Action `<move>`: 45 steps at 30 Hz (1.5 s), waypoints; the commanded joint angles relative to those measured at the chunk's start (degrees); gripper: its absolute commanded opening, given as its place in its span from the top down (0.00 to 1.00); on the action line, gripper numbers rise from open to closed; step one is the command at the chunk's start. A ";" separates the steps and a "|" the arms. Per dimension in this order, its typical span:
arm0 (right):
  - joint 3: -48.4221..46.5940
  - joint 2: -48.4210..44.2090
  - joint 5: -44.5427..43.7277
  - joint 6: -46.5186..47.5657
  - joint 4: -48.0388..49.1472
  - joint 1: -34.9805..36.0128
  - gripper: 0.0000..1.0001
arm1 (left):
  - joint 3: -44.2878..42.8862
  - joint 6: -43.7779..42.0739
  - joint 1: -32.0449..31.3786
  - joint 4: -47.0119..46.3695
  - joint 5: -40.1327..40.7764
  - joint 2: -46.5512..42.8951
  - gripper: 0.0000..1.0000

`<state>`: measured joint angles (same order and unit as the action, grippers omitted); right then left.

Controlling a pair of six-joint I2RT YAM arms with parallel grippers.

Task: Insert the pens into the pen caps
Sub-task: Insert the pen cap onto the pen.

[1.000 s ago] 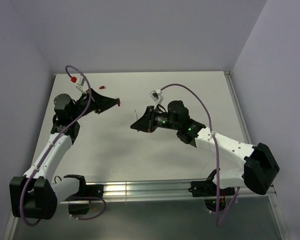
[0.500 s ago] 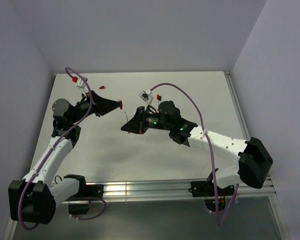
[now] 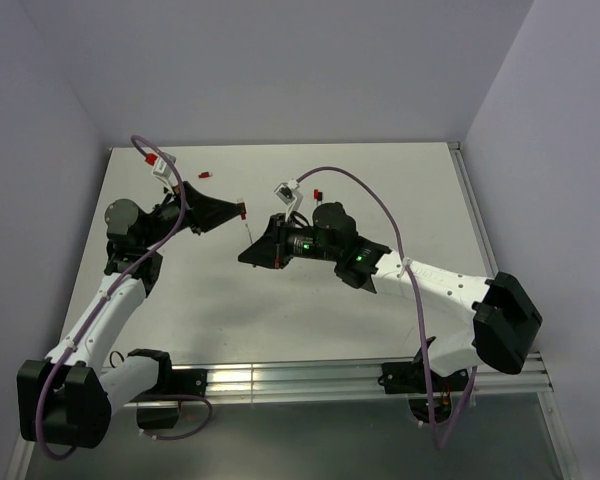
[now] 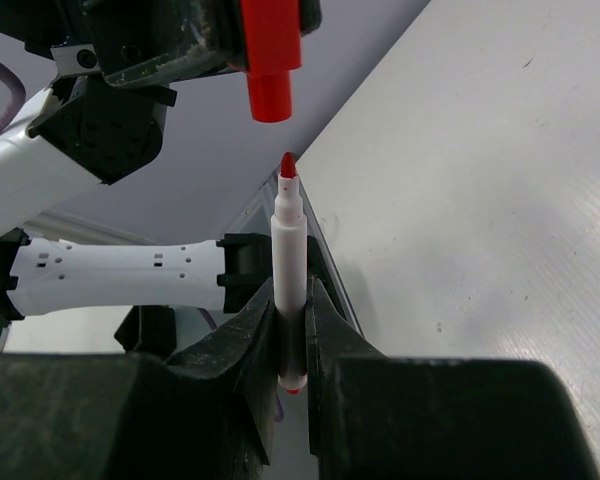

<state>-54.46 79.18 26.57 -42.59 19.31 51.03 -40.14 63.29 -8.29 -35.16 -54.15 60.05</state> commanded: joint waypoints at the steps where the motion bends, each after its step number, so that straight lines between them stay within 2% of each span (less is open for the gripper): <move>1: -3.20 0.10 -0.46 -0.21 3.28 0.57 1.00 | -0.02 0.43 -0.41 -3.78 -1.22 -0.73 1.00; 38: -3.20 -2.62 -4.15 2.25 -1.03 0.13 1.00 | -0.64 -3.61 -3.39 1.67 -2.01 -1.34 1.00; 45: -3.02 -2.98 -5.12 2.07 -0.94 -0.31 1.00 | 2.69 -0.29 -3.57 -2.53 -2.89 -3.18 1.00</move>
<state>-55.29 78.43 24.01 -41.21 15.97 51.22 -39.27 61.39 -10.96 -33.69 -54.08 59.40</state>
